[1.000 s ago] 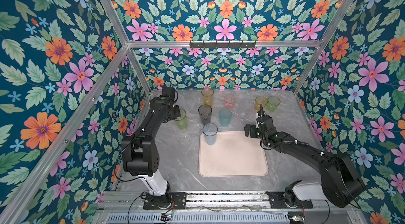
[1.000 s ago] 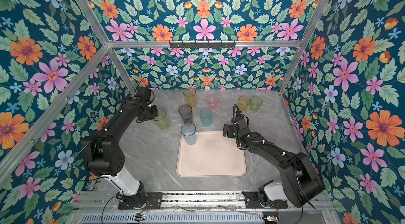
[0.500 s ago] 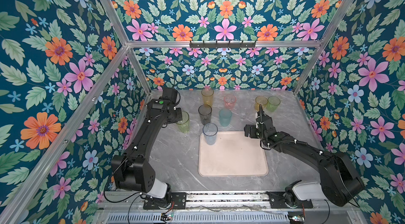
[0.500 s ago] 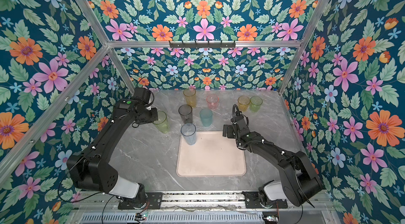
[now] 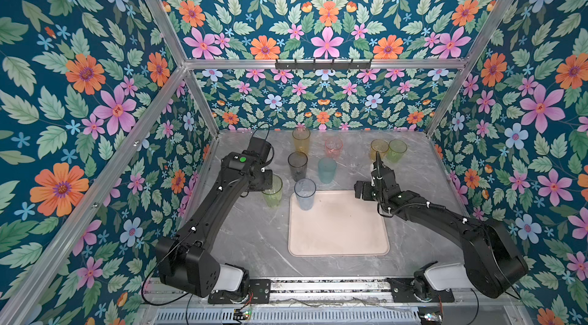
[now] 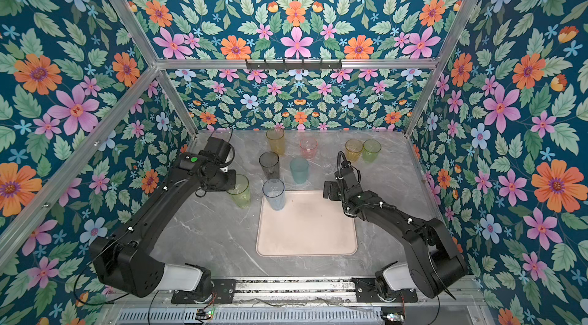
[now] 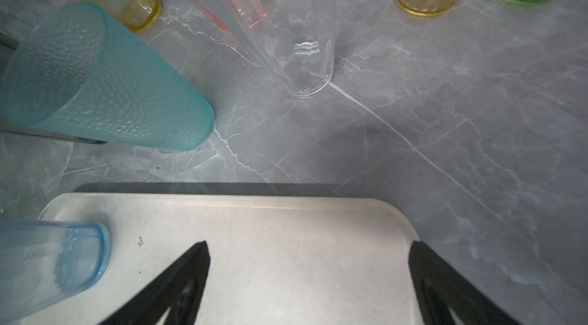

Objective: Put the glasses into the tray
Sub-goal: 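Lift the green glass with the left gripper and carry it toward the tray, then lower the green glass onto the tray beside the pale blue glass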

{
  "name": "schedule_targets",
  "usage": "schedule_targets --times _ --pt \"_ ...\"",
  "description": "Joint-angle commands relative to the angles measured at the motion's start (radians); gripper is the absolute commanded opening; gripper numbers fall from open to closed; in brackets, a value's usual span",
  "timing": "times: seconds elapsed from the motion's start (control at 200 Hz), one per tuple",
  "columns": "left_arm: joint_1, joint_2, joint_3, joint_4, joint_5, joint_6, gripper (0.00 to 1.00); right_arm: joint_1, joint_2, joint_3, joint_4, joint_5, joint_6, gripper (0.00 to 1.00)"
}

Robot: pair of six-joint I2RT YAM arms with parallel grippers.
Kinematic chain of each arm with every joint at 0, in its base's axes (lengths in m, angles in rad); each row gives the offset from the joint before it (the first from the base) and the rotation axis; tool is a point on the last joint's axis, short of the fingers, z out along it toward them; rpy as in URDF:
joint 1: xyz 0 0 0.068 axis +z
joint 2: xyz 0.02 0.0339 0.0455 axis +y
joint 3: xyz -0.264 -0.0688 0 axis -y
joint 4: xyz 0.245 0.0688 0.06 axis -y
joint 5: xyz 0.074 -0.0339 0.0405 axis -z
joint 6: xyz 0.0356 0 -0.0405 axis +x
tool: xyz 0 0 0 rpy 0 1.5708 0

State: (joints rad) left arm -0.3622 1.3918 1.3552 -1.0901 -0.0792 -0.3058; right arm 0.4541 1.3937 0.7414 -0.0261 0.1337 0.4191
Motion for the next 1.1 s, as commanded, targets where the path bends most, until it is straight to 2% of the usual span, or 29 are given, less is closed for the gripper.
schedule_targets --times 0.0,0.59,1.095 --pt "-0.014 -0.023 -0.025 -0.010 0.016 -0.005 0.00 0.000 0.001 0.006 0.003 0.011 0.006 0.99" --pt "-0.104 -0.108 -0.136 -0.001 0.062 -0.033 0.00 0.000 0.004 0.012 0.005 0.004 0.006 0.99" --pt "-0.247 -0.108 -0.175 0.075 0.063 -0.052 0.00 0.000 0.016 0.016 0.001 0.005 0.006 0.99"
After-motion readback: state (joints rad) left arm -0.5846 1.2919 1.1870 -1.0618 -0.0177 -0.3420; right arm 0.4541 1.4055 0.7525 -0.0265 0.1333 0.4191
